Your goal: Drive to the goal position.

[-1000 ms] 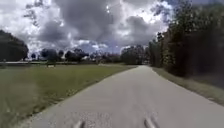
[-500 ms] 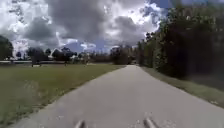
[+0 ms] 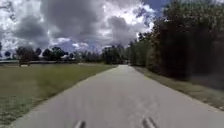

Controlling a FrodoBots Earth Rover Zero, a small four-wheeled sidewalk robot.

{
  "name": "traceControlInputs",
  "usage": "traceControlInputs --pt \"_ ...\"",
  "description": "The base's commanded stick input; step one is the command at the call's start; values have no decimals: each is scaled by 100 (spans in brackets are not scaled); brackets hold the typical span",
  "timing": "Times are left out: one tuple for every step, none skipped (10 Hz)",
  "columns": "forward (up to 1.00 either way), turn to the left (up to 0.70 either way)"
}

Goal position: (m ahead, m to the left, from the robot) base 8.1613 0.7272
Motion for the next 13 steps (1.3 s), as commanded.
traceControlInputs --pt "70 0" --pt "70 0" --pt "70 0" --pt "70 0" --pt "70 0" --pt "70 0" --pt "70 0" --pt "70 0" --pt "70 0" --pt "70 0" --pt "70 0" --pt "70 0" --pt "70 0"
